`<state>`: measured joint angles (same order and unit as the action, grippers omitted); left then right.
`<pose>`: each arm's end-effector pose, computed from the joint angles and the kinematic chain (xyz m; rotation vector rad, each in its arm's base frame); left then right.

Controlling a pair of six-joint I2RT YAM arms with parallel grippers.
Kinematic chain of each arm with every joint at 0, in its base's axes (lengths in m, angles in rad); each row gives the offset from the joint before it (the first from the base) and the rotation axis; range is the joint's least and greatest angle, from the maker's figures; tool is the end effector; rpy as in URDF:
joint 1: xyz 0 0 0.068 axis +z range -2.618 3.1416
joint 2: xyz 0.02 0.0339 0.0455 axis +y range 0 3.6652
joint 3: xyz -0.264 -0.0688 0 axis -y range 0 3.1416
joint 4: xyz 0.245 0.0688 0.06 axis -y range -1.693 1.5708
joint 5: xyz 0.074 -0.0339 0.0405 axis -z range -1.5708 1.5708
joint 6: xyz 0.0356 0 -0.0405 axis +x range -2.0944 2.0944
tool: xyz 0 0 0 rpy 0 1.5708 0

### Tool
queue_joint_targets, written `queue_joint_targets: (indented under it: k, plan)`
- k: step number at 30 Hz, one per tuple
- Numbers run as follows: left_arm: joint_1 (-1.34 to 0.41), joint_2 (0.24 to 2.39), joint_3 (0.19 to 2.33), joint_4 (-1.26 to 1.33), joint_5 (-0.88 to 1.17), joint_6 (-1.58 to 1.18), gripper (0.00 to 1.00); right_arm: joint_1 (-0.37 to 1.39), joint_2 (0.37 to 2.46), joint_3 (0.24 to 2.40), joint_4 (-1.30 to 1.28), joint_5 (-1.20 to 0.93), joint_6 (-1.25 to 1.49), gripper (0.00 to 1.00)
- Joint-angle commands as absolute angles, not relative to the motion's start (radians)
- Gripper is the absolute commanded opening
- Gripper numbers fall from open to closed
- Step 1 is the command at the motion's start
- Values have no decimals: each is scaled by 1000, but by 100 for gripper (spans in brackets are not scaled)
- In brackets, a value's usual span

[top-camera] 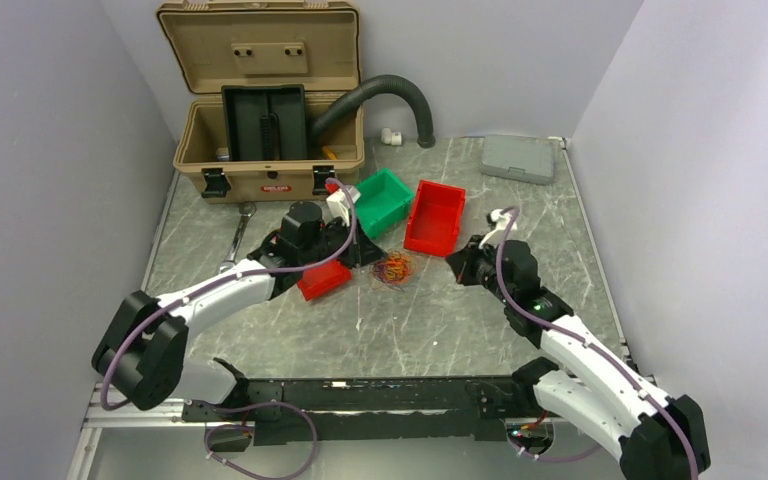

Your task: Untangle the cables

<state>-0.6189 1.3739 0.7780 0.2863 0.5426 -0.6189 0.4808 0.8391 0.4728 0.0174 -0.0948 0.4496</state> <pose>0.2372 -0.1915 0.2527 0.4118 2.0282 -1.3185 0.1728 0.0940 0.2408 -0.0968 1.9820 0.7072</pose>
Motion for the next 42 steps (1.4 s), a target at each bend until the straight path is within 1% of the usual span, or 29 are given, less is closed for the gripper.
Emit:
queue_joint_targets:
  k: [1,4,7,8,9,10,11,12,13,15,16,19,20,23,27,32,33,34,35,38,39,42]
  plan:
    - [-583,1314,794,117,363,-543,0,466,783,478,-166,303,553,0]
    - [-574,1300,772,114,355,-542,0,463,750,470,-197,348,572,0]
    - [-575,1288,766,83,324,-547,0,463,733,478,-312,525,699,0]
    - [-574,1287,768,82,332,-547,0,463,731,480,-312,544,702,0]
    - [-574,1287,771,95,355,-544,0,465,728,475,-267,489,640,0]
    - [-575,1290,771,116,384,-544,0,465,730,471,-202,356,547,3]
    - [-575,1292,772,142,418,-549,0,465,732,468,-155,228,489,11]
    - [-575,1296,772,168,451,-554,0,465,737,464,-107,113,461,22]
    - [-576,1299,774,188,477,-556,0,464,743,453,-56,17,453,36]
    - [-583,1308,788,190,493,-554,0,465,759,434,27,-103,452,64]
    - [-587,1312,798,183,495,-547,0,465,767,427,56,-141,451,76]
    - [-601,1318,815,186,518,-541,0,466,794,407,153,-294,430,84]
    - [-606,1319,818,198,529,-543,0,465,806,399,195,-359,421,85]
    - [-632,1326,837,221,569,-546,0,472,854,395,270,-483,400,83]
    - [-669,1344,869,234,585,-552,0,489,904,403,305,-530,378,78]
    - [-695,1373,886,277,602,-583,0,517,924,404,340,-539,364,79]
    - [-699,1380,889,288,607,-590,0,521,927,408,337,-528,362,75]
    - [-706,1388,891,294,609,-595,0,524,930,412,336,-525,359,68]
    - [-711,1395,894,299,611,-599,0,525,933,414,336,-521,360,59]
    - [-719,1399,901,293,598,-594,0,527,925,416,326,-465,380,7]
    - [-718,1391,898,278,570,-585,0,527,912,413,312,-423,388,0]
    - [-716,1343,893,159,420,-531,0,525,851,397,251,-251,418,0]
